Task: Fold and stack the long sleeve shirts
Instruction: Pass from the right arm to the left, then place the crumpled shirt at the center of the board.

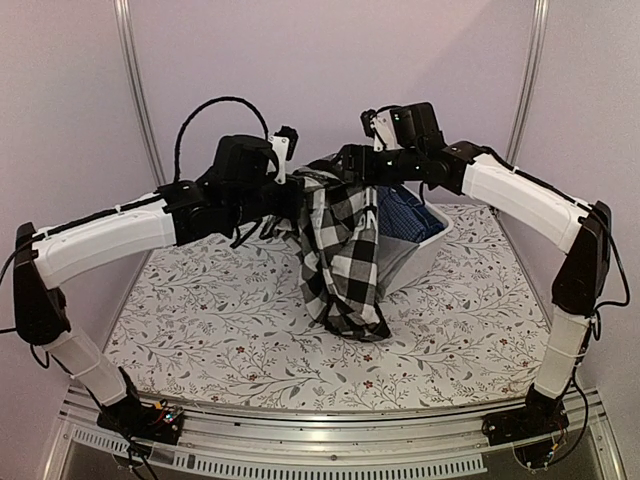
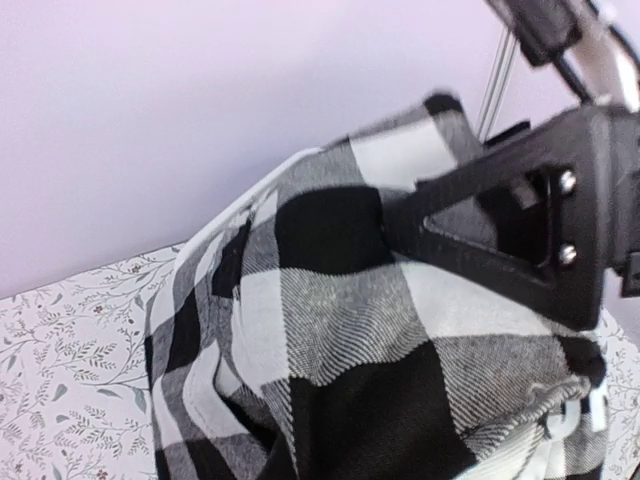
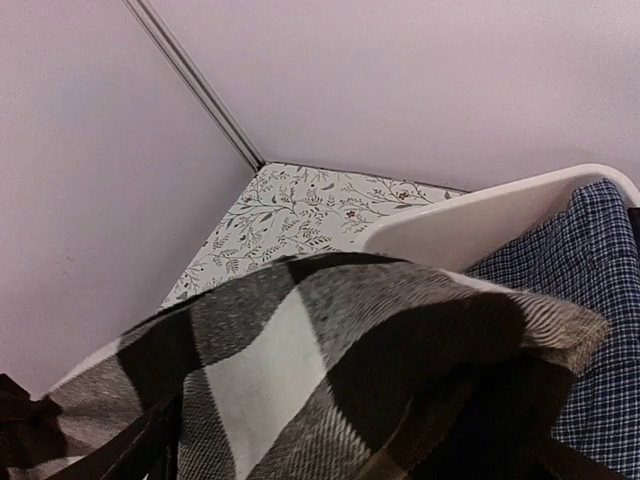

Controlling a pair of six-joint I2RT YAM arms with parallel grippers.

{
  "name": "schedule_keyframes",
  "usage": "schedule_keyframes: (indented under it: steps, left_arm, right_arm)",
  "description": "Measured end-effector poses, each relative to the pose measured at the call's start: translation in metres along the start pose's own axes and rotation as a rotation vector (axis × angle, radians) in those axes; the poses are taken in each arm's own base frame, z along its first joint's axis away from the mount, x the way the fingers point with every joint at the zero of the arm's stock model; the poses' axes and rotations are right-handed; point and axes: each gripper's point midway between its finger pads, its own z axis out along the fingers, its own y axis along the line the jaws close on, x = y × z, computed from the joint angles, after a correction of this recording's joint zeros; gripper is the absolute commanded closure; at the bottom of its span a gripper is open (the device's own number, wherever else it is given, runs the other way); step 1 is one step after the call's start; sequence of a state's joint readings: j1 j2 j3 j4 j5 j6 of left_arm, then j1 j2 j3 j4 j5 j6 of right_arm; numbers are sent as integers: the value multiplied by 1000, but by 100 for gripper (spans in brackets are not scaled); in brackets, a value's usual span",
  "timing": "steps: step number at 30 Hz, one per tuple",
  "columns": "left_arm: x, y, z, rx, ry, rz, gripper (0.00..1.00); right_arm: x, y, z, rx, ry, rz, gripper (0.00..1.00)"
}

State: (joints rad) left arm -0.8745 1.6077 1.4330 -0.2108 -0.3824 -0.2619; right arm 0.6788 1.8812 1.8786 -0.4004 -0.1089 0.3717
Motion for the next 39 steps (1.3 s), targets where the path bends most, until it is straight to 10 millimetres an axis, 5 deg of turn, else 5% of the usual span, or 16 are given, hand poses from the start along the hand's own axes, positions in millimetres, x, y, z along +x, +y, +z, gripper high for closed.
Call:
schedule_keyframes:
  steps: [5,12,19,25,28,32,34,37,39]
  left_arm:
    - [-33,22,-29,-24,-69,-38,100]
    - [-48,71,-58,-113,-72,-85,100]
    - [-88,89,-106,-126,-142,-114,100]
    - [-109,97,-144,-127,-178,-128,100]
    - [-112,100,-161,-120,-186,-130,100]
    - [-113,100,-182,-84,-188,-130,100]
    - [-111,98,-186,-66,-184,-132,100]
    - [-98,96,-183,-51,-150,-138,100]
    - [-81,95,-174,-49,-102,-143,100]
  right_arm:
    - [6,-28,-7,62,7,29,1]
    - [9,-64,-29,123,0,77,1]
    - [15,-71,-31,141,22,76,5]
    - [66,-58,-21,155,162,34,7]
    - [90,-57,-9,161,232,23,23]
    - [115,-62,9,159,308,14,73]
    - [122,-66,19,161,335,16,87]
    - [121,-74,28,166,348,27,100]
    - [113,-86,28,189,337,36,100]
